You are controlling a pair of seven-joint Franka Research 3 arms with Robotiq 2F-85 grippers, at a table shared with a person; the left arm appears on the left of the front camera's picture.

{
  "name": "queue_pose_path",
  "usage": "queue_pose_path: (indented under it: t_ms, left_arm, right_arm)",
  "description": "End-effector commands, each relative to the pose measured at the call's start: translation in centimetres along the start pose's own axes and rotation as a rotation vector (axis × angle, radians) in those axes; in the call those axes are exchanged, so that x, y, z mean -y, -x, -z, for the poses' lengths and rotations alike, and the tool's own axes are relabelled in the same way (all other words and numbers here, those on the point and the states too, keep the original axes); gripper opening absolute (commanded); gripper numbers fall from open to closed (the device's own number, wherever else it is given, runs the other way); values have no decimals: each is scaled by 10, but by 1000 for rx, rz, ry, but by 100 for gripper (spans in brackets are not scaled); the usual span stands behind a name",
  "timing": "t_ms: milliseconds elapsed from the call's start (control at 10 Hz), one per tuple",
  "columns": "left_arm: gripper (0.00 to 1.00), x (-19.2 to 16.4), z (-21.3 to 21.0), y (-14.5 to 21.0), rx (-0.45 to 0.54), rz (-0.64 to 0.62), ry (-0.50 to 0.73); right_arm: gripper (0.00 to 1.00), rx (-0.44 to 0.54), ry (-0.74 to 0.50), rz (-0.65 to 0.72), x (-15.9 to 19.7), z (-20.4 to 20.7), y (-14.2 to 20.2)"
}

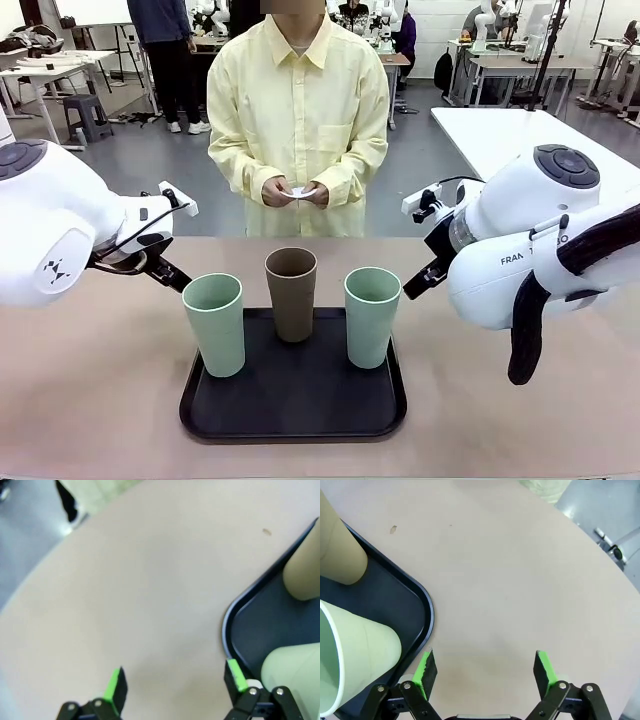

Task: Place coasters on the table and set cups on them.
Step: Pick up one Reusable plastic cup and place it on a coaster set by the human.

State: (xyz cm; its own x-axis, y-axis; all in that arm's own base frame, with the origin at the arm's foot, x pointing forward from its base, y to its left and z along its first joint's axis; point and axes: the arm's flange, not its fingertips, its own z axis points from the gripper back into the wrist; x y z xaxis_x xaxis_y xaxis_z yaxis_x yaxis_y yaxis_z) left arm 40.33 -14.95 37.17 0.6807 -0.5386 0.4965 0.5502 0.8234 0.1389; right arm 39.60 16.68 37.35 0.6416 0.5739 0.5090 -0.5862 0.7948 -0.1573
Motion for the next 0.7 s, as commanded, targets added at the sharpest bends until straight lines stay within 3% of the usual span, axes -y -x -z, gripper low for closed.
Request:
queue_pose_path:
  t_ms: [0, 600]
  left_arm:
    - [100, 0, 0, 0, 0, 0, 0]
    - [100, 0, 0, 0, 0, 0, 0]
  right_arm:
    - [100, 0, 0, 0, 0, 0, 0]
    - [100, 0, 0, 0, 0, 0, 0]
